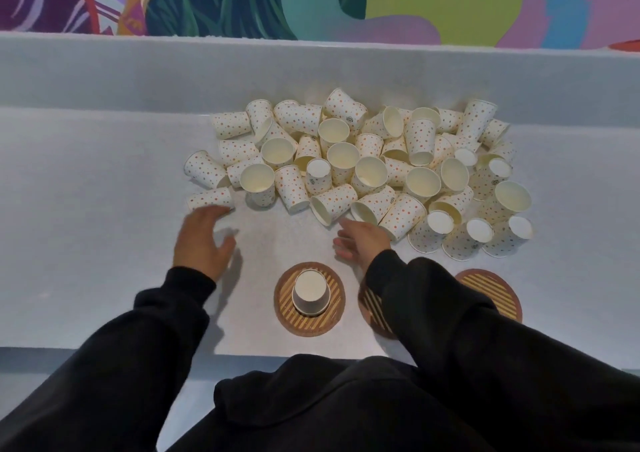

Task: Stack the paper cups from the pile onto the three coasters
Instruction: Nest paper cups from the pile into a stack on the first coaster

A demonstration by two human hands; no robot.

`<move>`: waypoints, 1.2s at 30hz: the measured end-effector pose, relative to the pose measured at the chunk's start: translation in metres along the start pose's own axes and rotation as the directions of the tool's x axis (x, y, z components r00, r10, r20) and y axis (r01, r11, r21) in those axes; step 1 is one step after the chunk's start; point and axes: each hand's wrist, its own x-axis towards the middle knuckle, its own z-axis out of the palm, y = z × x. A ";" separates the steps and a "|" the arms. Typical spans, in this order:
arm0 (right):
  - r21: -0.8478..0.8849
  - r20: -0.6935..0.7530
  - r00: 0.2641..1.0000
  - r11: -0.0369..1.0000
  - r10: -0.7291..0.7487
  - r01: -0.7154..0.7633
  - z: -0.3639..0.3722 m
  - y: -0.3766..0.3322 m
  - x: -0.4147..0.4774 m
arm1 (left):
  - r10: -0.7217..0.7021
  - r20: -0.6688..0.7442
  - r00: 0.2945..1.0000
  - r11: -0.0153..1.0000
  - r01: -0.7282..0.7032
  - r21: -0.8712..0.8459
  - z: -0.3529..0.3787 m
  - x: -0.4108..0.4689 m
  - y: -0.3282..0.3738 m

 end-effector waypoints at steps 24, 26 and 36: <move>-0.059 0.084 0.979 0.979 -0.188 0.194 0.003 -0.012 0.003 | 0.006 0.394 0.919 0.763 0.251 -0.596 -0.008 -0.015 0.085; -0.062 0.106 0.970 0.972 -0.219 0.226 -0.011 -0.010 -0.008 | 0.044 0.385 0.922 0.728 0.234 -0.645 -0.011 -0.024 0.086; 0.050 0.182 0.838 0.856 -0.514 0.514 -0.037 0.006 -0.070 | 0.219 0.377 0.900 0.898 -0.034 -0.440 0.003 -0.065 0.099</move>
